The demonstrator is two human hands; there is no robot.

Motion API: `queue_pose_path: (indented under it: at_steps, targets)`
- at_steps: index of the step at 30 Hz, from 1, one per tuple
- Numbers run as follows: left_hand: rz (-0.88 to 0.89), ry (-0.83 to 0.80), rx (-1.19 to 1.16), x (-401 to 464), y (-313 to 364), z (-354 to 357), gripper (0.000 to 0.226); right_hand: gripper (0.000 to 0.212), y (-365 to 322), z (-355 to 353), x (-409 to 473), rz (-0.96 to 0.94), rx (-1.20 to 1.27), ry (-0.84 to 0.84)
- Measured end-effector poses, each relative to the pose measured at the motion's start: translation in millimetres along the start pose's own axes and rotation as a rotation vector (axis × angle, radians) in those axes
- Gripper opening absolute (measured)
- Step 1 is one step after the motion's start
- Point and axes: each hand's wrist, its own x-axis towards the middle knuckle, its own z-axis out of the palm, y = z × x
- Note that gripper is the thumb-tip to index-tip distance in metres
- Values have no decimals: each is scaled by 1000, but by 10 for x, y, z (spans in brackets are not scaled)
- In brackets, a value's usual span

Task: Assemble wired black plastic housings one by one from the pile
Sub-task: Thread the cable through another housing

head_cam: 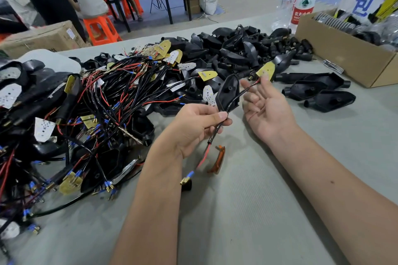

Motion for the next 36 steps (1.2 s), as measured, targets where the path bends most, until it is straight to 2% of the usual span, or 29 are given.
queue_pose_path:
  at_steps: [2, 5, 7, 10, 14, 17, 18, 22, 24, 26, 36]
  targets:
    - [-15, -23, 10, -11, -3, -10, 9, 26, -46, -28, -5, 14, 44, -47]
    - [-8, -9, 40, -17, -3, 7, 8, 52, -100, -74, 8, -28, 35, -55]
    - [15, -15, 63, -19, 1, 23, 8, 59, -135, -78, 23, -45, 32, -62]
    - [29, -38, 78, -19, 2, 37, 16, 40, -170, -71, 25, 5, 87, -120]
    - [4, -54, 90, -18, -7, 57, 12, 40, -203, -52, 12, 50, 119, -196]
    - [-16, -77, 94, -23, -9, 59, 21, 16, -189, -42, 18, -57, -48, -142]
    - [-21, -82, 97, -27, -7, 62, 24, 14, -178, -45, 13, -111, -137, -116]
    - [-11, -99, 91, -35, 1, 80, 13, 31, -143, -90, -5, -226, -406, -91]
    - [-5, -91, 83, -33, 3, 82, 11, 25, -113, -93, -8, -275, -530, -126]
    - [1, -81, 86, -32, 4, 84, 13, 8, -79, -78, -24, -317, -623, -147]
    - [39, 29, 104, -61, 10, 135, 23, 7, -32, -97, -6, -372, -825, -139]
